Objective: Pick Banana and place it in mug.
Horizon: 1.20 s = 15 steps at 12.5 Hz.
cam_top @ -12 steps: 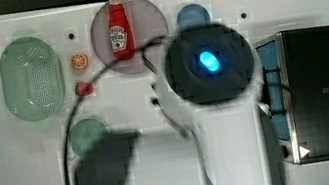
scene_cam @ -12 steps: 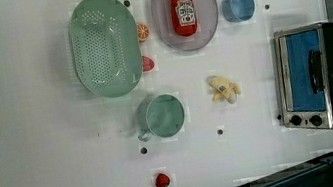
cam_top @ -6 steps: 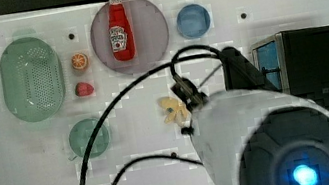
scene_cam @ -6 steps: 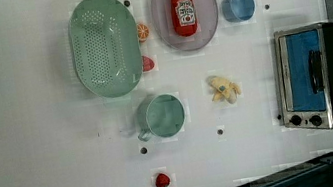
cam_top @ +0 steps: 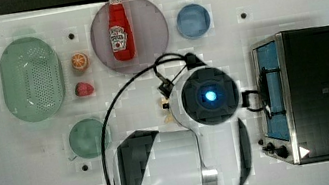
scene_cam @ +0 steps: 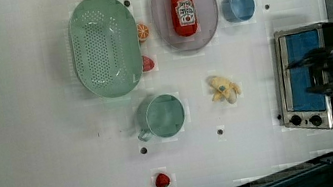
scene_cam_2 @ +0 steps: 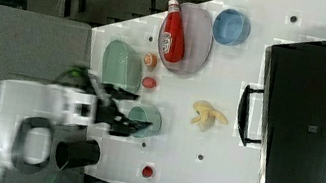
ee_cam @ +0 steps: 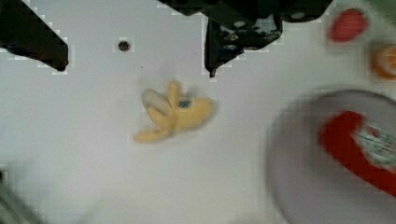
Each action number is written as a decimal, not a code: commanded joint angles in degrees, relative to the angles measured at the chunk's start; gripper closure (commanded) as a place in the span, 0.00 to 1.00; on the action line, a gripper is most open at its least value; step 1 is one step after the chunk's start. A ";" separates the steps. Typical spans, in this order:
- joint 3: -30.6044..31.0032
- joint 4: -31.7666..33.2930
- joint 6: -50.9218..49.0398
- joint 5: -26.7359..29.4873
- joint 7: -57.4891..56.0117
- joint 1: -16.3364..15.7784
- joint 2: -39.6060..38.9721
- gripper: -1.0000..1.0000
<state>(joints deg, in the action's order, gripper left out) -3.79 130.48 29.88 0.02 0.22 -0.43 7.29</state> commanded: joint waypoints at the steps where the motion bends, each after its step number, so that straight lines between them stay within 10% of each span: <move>1: 0.18 5.68 8.90 -0.85 -3.58 0.46 -2.00 0.00; 15: 0.52 11.72 41.23 -0.85 -3.57 0.40 -27.34 0.00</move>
<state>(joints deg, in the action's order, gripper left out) -3.52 142.34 69.10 -1.13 -2.13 -0.28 -21.11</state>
